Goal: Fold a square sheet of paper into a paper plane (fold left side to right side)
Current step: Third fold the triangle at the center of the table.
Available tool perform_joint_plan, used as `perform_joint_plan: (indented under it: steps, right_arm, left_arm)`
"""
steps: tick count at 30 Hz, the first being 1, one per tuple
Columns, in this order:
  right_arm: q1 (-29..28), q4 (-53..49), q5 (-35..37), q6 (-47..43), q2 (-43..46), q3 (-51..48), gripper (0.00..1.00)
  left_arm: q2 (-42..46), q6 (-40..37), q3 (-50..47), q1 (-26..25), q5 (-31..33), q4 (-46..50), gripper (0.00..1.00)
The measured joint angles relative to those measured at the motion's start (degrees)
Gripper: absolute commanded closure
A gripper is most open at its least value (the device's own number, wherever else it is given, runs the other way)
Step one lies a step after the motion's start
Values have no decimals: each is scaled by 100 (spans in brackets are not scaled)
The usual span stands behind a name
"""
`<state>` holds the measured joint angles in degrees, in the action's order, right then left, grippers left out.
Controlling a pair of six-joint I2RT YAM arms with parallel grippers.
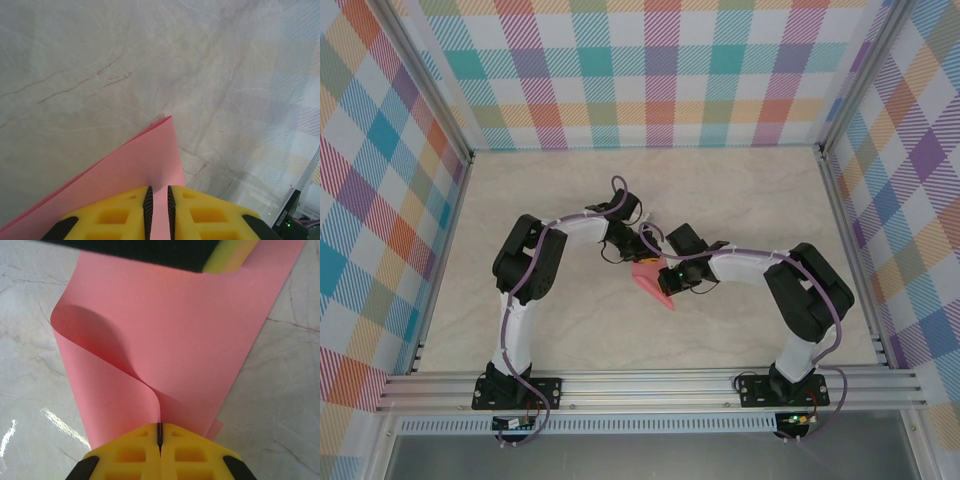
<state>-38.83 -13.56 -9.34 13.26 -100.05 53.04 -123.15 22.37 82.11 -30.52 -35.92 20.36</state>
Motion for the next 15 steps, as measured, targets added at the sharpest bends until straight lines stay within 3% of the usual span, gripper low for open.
perform_joint_plan:
  steps: [7, 15]
  right_arm:
    - [-22, -33, -17, -2, -26, 20, 99]
    - [-33, -50, -17, -13, -31, 24, 98]
  left_arm:
    - [-13, -127, 356, -15, 138, 501, 71]
    - [11, -350, 1008, 358, 284, 1099, 66]
